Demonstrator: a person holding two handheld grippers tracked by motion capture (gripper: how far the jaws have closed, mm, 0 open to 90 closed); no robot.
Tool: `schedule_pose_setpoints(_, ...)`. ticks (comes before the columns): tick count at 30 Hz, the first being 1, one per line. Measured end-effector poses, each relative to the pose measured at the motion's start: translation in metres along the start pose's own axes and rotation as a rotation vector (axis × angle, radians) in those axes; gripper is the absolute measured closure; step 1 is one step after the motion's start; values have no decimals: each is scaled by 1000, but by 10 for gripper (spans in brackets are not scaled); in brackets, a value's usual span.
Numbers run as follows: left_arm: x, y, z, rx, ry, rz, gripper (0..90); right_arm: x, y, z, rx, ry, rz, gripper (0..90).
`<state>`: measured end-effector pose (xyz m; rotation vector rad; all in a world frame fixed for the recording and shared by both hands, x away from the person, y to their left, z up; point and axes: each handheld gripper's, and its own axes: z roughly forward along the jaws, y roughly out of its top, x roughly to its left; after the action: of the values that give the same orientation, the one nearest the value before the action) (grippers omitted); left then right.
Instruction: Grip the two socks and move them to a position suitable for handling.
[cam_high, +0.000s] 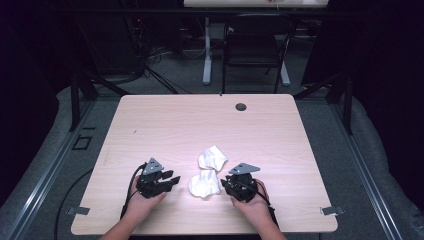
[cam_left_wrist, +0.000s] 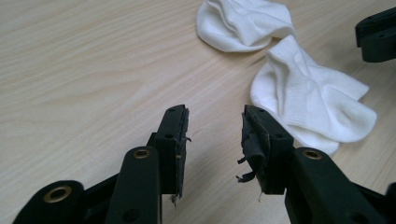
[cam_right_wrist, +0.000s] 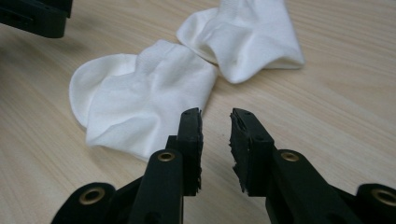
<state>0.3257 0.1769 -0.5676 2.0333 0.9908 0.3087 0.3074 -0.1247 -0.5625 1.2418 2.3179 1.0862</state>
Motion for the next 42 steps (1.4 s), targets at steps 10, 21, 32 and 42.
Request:
schedule_pose_setpoints(10,-11,-2,7,20,-31,18,642,9,5,9,7,25,-15,766)
schedule_pose_setpoints(21,-16,-1,8,6,-19,17,632,16,5,22,13,26,-63,729)
schedule_pose_setpoints(32,-18,-2,9,17,-36,30,644,19,4,29,41,30,-87,781)
schedule_pose_setpoints(42,-22,-2,7,16,-61,21,648,26,2,28,51,64,-116,834)
